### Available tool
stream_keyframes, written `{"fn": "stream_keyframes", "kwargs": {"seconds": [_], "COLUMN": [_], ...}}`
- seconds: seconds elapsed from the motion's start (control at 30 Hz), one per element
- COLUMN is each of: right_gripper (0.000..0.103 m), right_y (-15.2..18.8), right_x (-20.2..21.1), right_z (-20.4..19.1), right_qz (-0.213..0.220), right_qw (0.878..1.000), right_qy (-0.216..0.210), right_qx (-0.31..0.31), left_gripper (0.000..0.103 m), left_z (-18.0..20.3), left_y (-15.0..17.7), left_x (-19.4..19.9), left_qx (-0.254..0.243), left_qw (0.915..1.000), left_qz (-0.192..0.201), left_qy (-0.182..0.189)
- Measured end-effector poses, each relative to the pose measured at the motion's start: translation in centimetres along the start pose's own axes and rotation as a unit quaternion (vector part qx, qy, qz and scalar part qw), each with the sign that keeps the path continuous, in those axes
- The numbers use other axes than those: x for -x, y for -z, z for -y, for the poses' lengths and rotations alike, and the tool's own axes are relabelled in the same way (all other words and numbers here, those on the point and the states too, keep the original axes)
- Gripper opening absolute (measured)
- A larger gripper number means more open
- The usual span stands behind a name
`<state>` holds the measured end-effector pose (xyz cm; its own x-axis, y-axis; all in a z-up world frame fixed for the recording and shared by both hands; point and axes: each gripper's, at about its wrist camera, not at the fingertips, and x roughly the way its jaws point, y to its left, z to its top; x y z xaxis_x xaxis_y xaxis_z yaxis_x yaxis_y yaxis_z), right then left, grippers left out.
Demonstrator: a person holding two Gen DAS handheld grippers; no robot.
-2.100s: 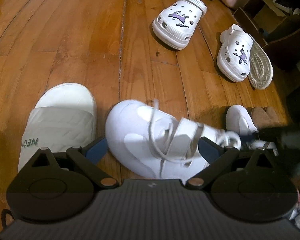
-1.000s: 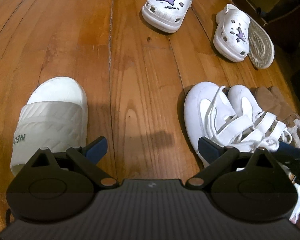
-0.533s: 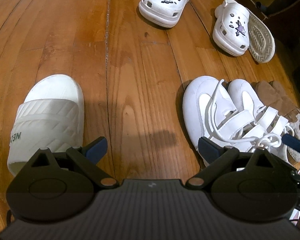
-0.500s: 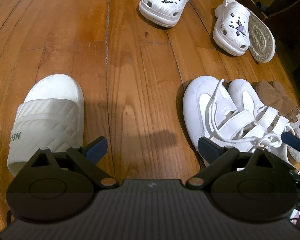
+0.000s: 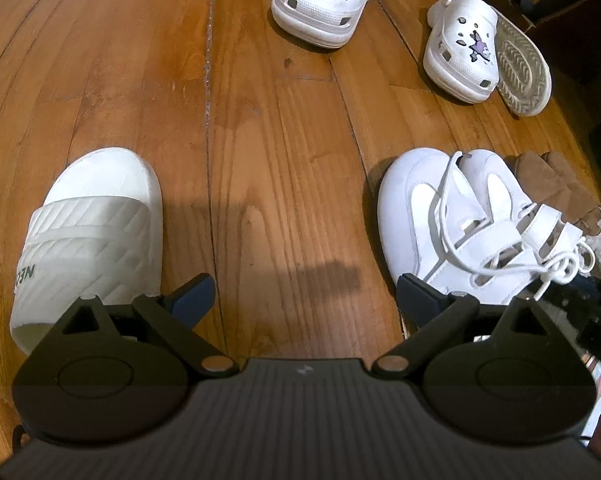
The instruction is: Organize scattered shoes
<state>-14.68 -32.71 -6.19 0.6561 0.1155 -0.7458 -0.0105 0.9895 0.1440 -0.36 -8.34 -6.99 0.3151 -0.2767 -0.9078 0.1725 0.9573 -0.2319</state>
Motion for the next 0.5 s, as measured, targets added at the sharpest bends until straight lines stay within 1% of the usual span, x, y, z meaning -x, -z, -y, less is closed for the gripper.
{"fn": "stream_keyframes", "kwargs": {"seconds": [0.03, 0.07, 0.1, 0.13, 0.17, 0.2, 0.23, 0.27, 0.3, 0.37, 0.4, 0.43, 0.5], "right_gripper": [0.034, 0.039, 0.044, 0.044, 0.047, 0.062, 0.069, 0.069, 0.070, 0.070, 0.070, 0.074, 0.077], "right_y": [0.0, -0.1, -0.5, -0.9, -1.1, -1.7, -2.1, -2.4, -2.9, -3.3, -3.6, -3.8, -4.6], "right_x": [-0.1, -0.5, -0.5, 0.0, 0.3, 1.1, 1.5, 2.1, 3.2, 3.9, 4.4, 4.5, 4.6], "right_z": [0.0, -0.1, 0.3, 0.8, 1.0, 1.3, 1.3, 1.2, 1.2, 1.4, 1.6, 1.8, 2.2], "right_qz": [-0.003, -0.015, -0.032, -0.042, -0.043, -0.054, -0.062, -0.063, -0.055, -0.048, -0.043, -0.041, -0.038], "right_qw": [1.000, 1.000, 0.999, 0.999, 0.998, 0.997, 0.996, 0.996, 0.997, 0.997, 0.997, 0.996, 0.995], "right_qy": [0.001, 0.000, -0.010, -0.027, -0.033, -0.054, -0.063, -0.064, -0.054, -0.054, -0.064, -0.069, -0.075], "right_qx": [0.002, 0.006, -0.004, -0.024, -0.026, -0.026, -0.018, -0.013, -0.011, -0.019, -0.031, -0.036, -0.049], "left_gripper": [0.099, 0.099, 0.099, 0.099, 0.099, 0.099, 0.099, 0.099, 0.099, 0.099, 0.099, 0.099, 0.099], "left_z": [0.1, 0.1, 0.1, 0.2, 0.1, 0.1, 0.0, 0.0, -0.1, -0.1, -0.2, -0.2, -0.4], "left_y": [0.1, 0.1, 0.1, 0.1, 0.1, 0.1, 0.1, 0.1, -0.1, -0.4, -0.8, -1.3, -2.3], "left_x": [0.0, 0.0, 0.0, 0.0, 0.0, 0.0, 0.1, 0.1, 0.2, 0.3, 0.5, 0.7, 1.1], "left_qx": [-0.001, -0.002, -0.003, -0.003, -0.002, -0.001, 0.000, 0.003, 0.007, 0.015, 0.024, 0.032, 0.052], "left_qw": [1.0000, 1.0000, 1.0000, 1.0000, 1.0000, 1.0000, 1.0000, 1.0000, 0.9999, 0.9998, 0.9995, 0.9992, 0.9983], "left_qz": [0.000, 0.000, 0.000, 0.001, 0.002, 0.003, 0.003, 0.004, 0.007, 0.013, 0.020, 0.024, 0.024], "left_qy": [0.000, 0.000, 0.000, 0.000, 0.000, 0.000, 0.000, 0.000, -0.001, -0.002, -0.003, -0.003, 0.010]}}
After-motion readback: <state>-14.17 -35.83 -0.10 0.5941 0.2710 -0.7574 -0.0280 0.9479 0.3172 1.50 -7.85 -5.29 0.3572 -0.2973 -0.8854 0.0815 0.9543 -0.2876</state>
